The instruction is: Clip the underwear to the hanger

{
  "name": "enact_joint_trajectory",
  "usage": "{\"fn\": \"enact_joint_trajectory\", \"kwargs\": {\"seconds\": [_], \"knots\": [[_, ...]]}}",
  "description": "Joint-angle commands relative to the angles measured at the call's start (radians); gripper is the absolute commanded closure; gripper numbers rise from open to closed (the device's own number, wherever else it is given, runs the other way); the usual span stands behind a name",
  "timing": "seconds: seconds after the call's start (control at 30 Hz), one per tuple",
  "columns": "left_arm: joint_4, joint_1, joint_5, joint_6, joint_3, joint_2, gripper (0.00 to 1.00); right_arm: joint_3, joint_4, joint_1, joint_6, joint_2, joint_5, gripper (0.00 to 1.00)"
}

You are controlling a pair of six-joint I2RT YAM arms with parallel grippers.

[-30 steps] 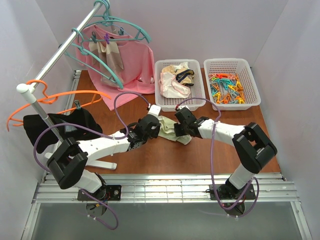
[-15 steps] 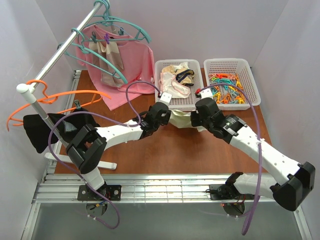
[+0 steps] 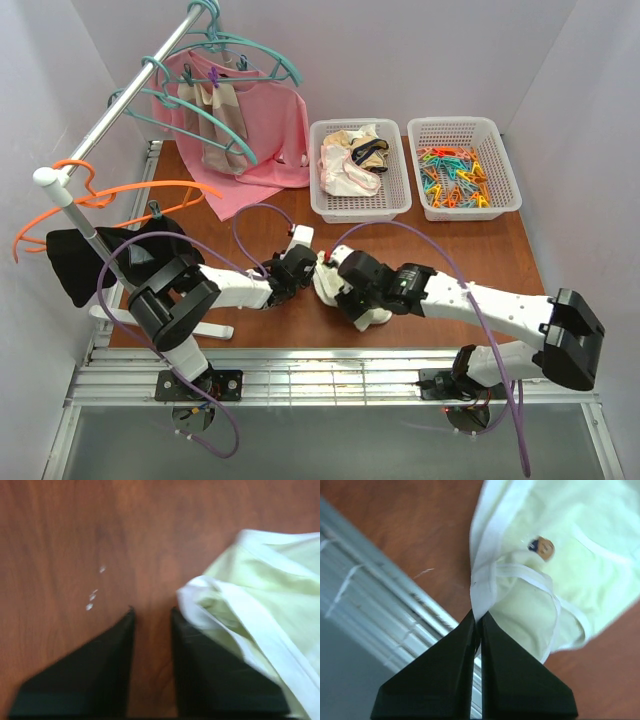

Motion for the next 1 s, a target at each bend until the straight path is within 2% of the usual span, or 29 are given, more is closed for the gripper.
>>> {"fn": "enact_joint_trajectory", "kwargs": {"seconds": [0.0, 0.07, 0.1, 0.13, 0.17, 0.2, 0.3, 0.37, 0.43, 0.5, 0.53, 0.57, 0.67, 0.7, 0.77, 0.9, 0.97], "knots": [[-0.123, 0.002, -0.096, -0.147, -0.024, -0.101, 0.6, 0.018, 0.147, 0.07, -0.027, 0.057, -0.195, 0.97], [-0.194, 0.0, -0.114, -0.216, -0.025, -0.129, 0.42, 0.024, 0.167, 0.078, -0.038, 0.073, -0.245, 0.89], [-0.266, 0.0, -0.14, -0.239, -0.019, -0.137, 0.38, 0.024, 0.176, 0.081, -0.046, 0.077, -0.271, 0.78], [-0.303, 0.0, -0.157, -0.27, -0.015, -0.144, 0.33, 0.024, 0.177, 0.084, -0.05, 0.074, -0.298, 0.73], [-0.344, 0.0, -0.171, -0.329, -0.007, -0.155, 0.31, 0.024, 0.171, 0.082, -0.052, 0.059, -0.302, 0.68], [-0.415, 0.0, -0.185, -0.357, -0.001, -0.179, 0.3, 0.019, 0.169, 0.084, -0.052, 0.045, -0.295, 0.58], [-0.455, 0.0, -0.193, -0.383, 0.012, -0.244, 0.29, -0.008, 0.164, 0.067, -0.036, -0.034, -0.192, 0.41], [-0.458, -0.002, -0.193, -0.382, 0.033, -0.276, 0.29, -0.034, 0.154, 0.036, -0.015, -0.082, -0.161, 0.39], [-0.457, -0.014, -0.196, -0.379, 0.076, -0.315, 0.31, -0.056, 0.155, -0.023, 0.006, -0.104, -0.11, 0.42], [-0.452, -0.031, -0.193, -0.371, 0.108, -0.33, 0.4, -0.079, 0.16, -0.062, 0.02, -0.119, -0.067, 0.54], [-0.449, -0.05, -0.188, -0.371, 0.12, -0.338, 0.46, -0.085, 0.161, -0.077, 0.025, -0.114, -0.056, 0.61], [-0.431, -0.06, -0.162, -0.37, 0.14, -0.339, 0.57, -0.091, 0.167, -0.105, 0.026, -0.093, -0.053, 0.78], [-0.347, -0.092, -0.052, -0.35, 0.136, -0.322, 0.75, -0.114, 0.184, -0.142, 0.025, -0.015, -0.055, 0.99], [-0.324, -0.103, -0.026, -0.345, 0.133, -0.312, 0.88, -0.122, 0.206, -0.16, 0.017, 0.007, -0.067, 0.99], [-0.27, -0.123, 0.032, -0.337, 0.137, -0.261, 0.98, -0.127, 0.235, -0.174, 0.002, 0.066, -0.074, 0.99], [-0.193, -0.149, 0.186, -0.307, 0.172, -0.152, 1.0, -0.142, 0.32, -0.231, -0.009, 0.12, -0.091, 0.99], [-0.185, -0.155, 0.211, -0.297, 0.194, -0.076, 1.0, -0.171, 0.351, -0.273, -0.007, 0.134, -0.096, 0.99]]}}
